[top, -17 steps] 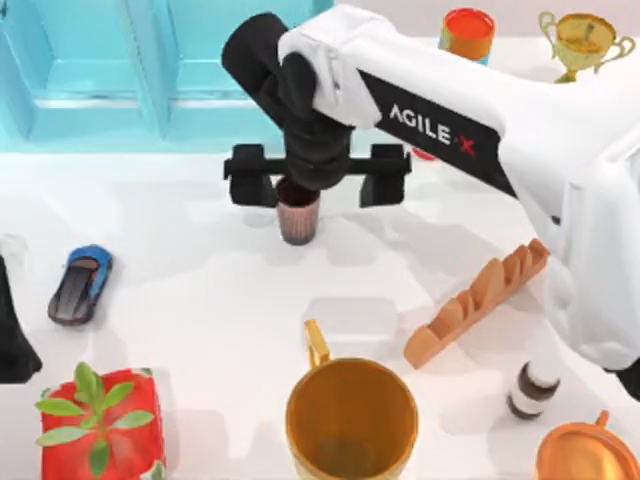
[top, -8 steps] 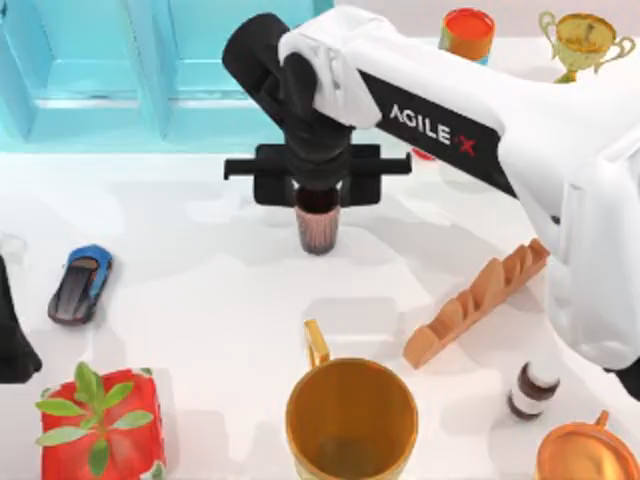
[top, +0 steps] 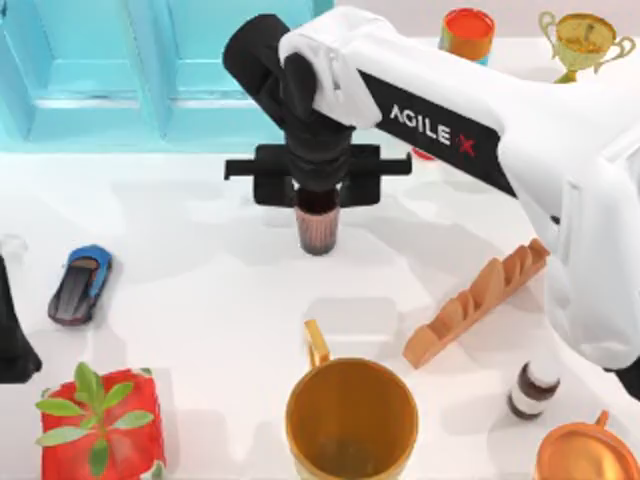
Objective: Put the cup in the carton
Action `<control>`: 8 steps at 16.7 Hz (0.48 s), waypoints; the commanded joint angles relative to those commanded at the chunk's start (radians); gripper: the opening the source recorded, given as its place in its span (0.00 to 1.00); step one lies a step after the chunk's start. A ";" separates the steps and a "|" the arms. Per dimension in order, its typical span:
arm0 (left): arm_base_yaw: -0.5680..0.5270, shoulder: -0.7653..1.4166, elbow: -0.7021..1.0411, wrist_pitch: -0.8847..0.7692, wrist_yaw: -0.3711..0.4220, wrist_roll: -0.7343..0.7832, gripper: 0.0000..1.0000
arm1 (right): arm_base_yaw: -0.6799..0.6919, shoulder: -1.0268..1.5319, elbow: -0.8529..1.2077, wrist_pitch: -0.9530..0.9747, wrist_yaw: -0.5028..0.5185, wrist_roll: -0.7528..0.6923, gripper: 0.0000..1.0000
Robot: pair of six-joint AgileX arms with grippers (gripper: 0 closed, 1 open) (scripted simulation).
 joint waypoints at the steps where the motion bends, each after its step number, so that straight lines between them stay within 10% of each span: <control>1: 0.000 0.000 0.000 0.000 0.000 0.000 1.00 | 0.000 0.000 0.000 0.000 0.000 0.000 0.00; 8: 0.000 0.000 0.000 0.000 0.000 0.000 1.00 | -0.091 -0.091 -0.044 -0.024 -0.044 -0.100 0.00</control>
